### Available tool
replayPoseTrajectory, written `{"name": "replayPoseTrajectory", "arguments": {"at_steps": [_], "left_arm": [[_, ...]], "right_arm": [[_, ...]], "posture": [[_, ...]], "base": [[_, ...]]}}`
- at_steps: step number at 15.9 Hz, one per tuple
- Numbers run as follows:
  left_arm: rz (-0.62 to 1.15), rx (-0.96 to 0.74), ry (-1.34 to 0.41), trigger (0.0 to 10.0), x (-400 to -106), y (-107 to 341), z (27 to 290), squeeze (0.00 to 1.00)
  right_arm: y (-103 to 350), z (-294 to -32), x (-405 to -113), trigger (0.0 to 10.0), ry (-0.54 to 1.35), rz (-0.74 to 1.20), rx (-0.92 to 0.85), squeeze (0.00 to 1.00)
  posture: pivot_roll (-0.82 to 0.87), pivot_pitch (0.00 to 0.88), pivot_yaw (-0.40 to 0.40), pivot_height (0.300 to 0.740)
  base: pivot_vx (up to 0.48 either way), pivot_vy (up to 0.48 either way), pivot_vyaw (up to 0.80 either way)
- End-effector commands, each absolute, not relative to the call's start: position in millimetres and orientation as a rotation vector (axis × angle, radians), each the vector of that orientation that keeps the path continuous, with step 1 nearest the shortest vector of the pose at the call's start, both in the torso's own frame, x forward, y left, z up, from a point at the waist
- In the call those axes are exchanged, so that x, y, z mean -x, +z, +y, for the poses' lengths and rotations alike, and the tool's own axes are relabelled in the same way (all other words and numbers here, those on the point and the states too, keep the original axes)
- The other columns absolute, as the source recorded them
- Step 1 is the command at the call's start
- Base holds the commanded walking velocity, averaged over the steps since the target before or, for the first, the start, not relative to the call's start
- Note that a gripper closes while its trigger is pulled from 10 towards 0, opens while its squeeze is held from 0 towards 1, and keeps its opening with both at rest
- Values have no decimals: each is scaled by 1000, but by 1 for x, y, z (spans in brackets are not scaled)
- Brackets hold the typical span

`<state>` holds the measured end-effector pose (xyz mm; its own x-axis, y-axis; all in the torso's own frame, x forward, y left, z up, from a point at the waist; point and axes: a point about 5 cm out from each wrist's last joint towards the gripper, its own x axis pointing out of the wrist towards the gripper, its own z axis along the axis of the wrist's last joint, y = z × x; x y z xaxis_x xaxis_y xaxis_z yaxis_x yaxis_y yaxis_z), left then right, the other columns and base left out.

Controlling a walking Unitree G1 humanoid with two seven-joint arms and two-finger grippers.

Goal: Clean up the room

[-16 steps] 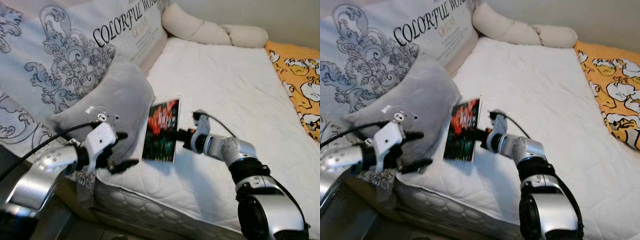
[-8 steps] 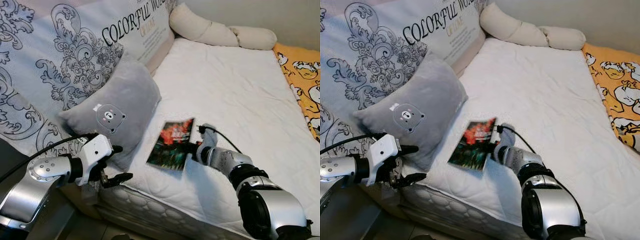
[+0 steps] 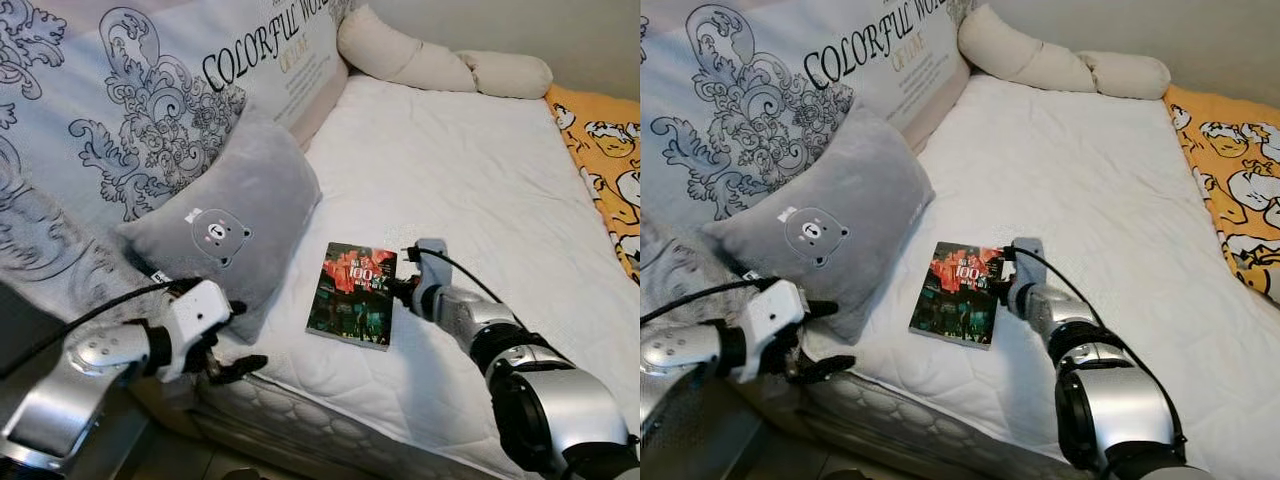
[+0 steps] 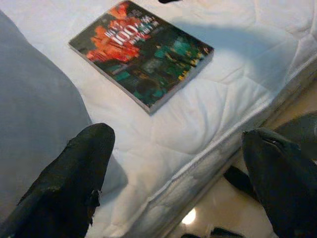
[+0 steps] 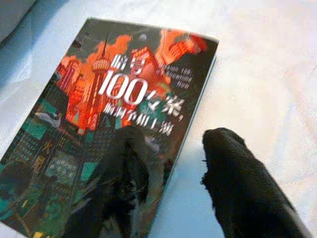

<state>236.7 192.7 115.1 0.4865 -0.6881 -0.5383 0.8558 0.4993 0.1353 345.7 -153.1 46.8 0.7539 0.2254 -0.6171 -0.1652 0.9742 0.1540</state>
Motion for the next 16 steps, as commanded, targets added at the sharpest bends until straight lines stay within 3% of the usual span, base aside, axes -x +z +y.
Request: {"name": "replayPoseTrajectory", "arguments": {"at_steps": [1,5,6,9,13,16], "left_arm": [[442,-428,-958,10000,-238,115,191,757],[346,-339,-739,10000,-252,110,185,757],[286,-259,-615,10000,-262,113,183,765],[188,-192,-410,10000,-278,121,178,769],[169,-185,-309,10000,-277,117,176,765],[155,-187,-290,10000,-273,119,175,765]], "right_arm": [[53,-158,-350,10000,218,660,-73,1000],[60,-160,-353,10000,229,539,-182,1000],[62,-166,-353,10000,197,483,-186,1000],[60,-180,-335,10000,84,309,-180,1000],[64,-167,-296,10000,61,173,-170,1000],[79,-158,-289,10000,20,94,-175,1000]], "posture": [[139,0,-46,740],[93,0,-37,740],[67,0,-37,740],[37,0,-33,740],[-2,0,-25,740],[3,0,-34,740]], "base": [[0,0,0],[0,0,0],[0,0,0],[0,0,0],[0,-233,0],[0,-387,0]]}}
